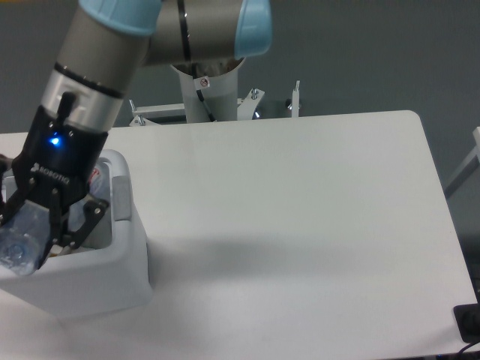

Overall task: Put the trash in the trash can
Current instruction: 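Open the gripper to drop the bottle and raise the arm away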

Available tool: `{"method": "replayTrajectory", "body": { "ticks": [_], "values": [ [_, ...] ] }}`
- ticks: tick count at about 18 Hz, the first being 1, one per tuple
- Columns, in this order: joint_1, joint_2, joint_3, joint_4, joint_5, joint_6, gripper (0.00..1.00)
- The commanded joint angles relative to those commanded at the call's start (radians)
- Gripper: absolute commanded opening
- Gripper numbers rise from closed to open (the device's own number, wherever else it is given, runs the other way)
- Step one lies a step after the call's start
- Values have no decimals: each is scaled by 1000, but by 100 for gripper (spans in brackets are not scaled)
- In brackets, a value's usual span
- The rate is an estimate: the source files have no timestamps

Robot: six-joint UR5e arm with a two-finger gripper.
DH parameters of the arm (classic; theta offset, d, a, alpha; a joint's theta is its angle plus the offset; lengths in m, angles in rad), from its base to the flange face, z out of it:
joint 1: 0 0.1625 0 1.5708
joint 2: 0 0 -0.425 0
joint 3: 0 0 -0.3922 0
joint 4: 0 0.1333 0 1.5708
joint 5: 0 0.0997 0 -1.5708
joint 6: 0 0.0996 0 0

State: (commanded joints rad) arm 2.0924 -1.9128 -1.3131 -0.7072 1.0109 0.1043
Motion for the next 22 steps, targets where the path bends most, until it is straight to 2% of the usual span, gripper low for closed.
{"method": "replayTrajectory", "body": {
  "ticks": [1, 2, 3, 7, 9, 12, 14, 16, 20, 22],
  "values": [
    [0, -2, -2, 0, 0, 14, 60],
    [0, -3, -6, 0, 0, 32, 84],
    [0, -2, -8, -2, 0, 44, 100],
    [3, 46, -29, -3, 5, 48, 100],
    [27, 58, -26, -3, 8, 49, 100],
    [147, 96, -28, -5, 41, 51, 100],
    [233, 100, -38, -6, 136, 54, 100],
    [270, 100, -47, -8, 225, 63, 100],
    [334, 121, -98, -17, 450, 289, 100],
    [362, 132, -120, -23, 524, 382, 100]
  ]
}}
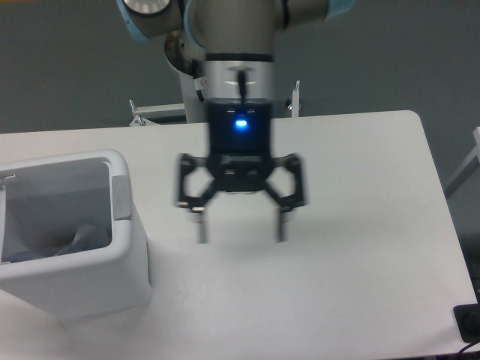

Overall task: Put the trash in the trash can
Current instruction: 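Open the gripper to drop the bottle and raise the arm away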

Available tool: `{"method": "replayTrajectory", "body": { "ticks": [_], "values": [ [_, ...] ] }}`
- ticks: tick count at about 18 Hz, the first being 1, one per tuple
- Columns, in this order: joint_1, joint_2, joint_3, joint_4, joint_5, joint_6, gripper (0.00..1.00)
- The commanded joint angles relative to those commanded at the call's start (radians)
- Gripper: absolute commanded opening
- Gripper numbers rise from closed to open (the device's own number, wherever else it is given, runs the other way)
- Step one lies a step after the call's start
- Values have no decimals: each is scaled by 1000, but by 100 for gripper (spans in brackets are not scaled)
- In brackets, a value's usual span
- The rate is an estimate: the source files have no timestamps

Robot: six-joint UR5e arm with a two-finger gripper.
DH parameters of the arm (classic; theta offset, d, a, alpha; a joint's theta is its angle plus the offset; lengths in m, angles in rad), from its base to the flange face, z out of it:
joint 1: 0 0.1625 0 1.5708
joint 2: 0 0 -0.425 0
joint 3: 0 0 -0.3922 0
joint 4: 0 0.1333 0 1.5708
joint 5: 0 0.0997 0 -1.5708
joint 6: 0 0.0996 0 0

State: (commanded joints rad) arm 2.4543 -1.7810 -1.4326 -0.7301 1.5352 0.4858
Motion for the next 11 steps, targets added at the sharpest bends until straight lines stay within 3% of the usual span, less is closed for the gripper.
{"method": "replayTrajectory", "body": {
  "ticks": [2, 7, 9, 11],
  "values": [
    [37, 37, -41, -47, 26, 104, 100],
    [150, 162, -121, -254, 34, 456, 100],
    [193, 187, -129, -314, 25, 470, 100],
    [204, 199, -135, -328, 25, 470, 100]
  ]
}}
